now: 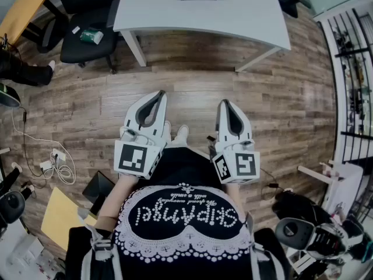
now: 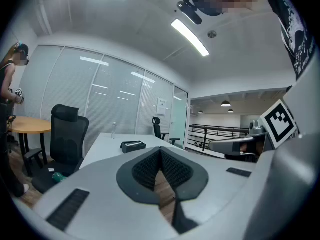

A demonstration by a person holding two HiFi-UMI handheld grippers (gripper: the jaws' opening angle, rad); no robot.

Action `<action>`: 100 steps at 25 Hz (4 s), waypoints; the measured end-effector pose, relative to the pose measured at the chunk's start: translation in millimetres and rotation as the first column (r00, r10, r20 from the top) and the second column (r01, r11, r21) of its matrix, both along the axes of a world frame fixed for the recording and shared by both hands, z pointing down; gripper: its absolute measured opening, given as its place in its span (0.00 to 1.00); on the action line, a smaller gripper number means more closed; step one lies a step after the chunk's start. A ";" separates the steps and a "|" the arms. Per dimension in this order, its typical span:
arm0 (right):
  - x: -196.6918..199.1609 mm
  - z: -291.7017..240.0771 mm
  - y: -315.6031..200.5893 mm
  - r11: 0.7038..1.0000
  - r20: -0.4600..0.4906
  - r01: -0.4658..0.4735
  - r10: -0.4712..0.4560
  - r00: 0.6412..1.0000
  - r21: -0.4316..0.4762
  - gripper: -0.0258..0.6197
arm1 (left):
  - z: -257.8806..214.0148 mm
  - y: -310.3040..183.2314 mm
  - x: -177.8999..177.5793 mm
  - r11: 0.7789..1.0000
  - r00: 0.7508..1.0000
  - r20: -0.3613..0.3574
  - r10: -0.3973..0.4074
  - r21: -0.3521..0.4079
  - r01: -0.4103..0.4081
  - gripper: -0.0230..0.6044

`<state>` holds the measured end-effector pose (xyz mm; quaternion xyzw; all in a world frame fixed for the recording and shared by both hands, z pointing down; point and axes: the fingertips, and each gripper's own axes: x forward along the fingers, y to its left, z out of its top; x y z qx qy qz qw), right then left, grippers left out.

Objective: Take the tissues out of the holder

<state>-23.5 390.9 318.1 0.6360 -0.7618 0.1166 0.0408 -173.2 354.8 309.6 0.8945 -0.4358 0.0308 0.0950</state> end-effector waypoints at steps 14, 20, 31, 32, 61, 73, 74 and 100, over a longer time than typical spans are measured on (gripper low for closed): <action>10.7 -3.4 16.8 1.000 0.001 -0.001 0.001 1.000 0.014 0.09 | -4.6 16.1 9.1 1.000 1.000 0.005 -0.008 0.017 0.008 0.07; 19.2 -1.3 22.3 1.000 0.008 0.000 0.000 1.000 0.020 0.09 | -5.2 21.9 16.7 1.000 1.000 0.009 -0.016 0.025 0.016 0.07; 68.2 0.9 42.3 0.998 0.047 -0.055 0.054 0.997 0.031 0.09 | -4.3 33.1 31.7 0.997 0.998 0.010 -0.058 0.043 0.058 0.07; 72.6 0.7 44.2 0.998 0.046 -0.060 0.059 0.997 0.030 0.09 | -4.5 32.5 30.7 0.997 0.998 0.012 -0.067 0.049 0.066 0.07; 69.2 18.4 -98.1 0.996 0.052 -0.068 0.070 0.996 -0.050 0.09 | 8.9 -120.6 23.6 0.998 0.998 0.020 -0.056 0.002 0.055 0.07; 64.3 8.7 -173.9 0.994 0.052 -0.108 0.109 0.993 -0.023 0.09 | 4.5 -195.7 13.5 1.000 1.000 0.025 -0.015 0.023 0.014 0.07; 65.1 9.2 -175.5 0.994 0.049 -0.109 0.110 0.993 -0.028 0.09 | 4.9 -198.1 13.5 1.000 1.000 0.026 -0.014 0.022 0.014 0.07; 137.7 20.1 -259.0 0.995 0.048 -0.060 0.065 0.997 -0.082 0.09 | 13.0 -281.6 81.7 0.997 0.997 0.013 -0.080 -0.018 0.081 0.07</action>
